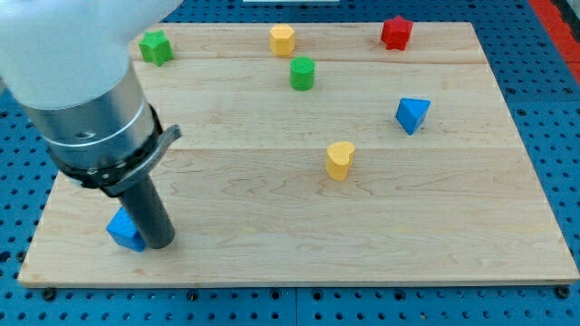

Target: Push the blue cube at the bottom left corner of the board

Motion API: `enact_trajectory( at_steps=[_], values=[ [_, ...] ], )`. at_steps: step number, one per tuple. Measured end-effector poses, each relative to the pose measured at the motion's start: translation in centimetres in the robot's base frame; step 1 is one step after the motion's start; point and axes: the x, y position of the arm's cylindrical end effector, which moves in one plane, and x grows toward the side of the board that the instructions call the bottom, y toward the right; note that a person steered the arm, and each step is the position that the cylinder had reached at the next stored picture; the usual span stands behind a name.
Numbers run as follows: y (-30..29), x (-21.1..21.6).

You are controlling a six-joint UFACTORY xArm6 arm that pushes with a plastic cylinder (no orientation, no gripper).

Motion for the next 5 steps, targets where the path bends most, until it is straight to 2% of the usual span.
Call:
enact_trajectory(
  at_steps=[1,3,5],
  values=[
    [-2.3,-0.1],
    [-2.7,-0.5],
    [0.5,-5.6]
  ],
)
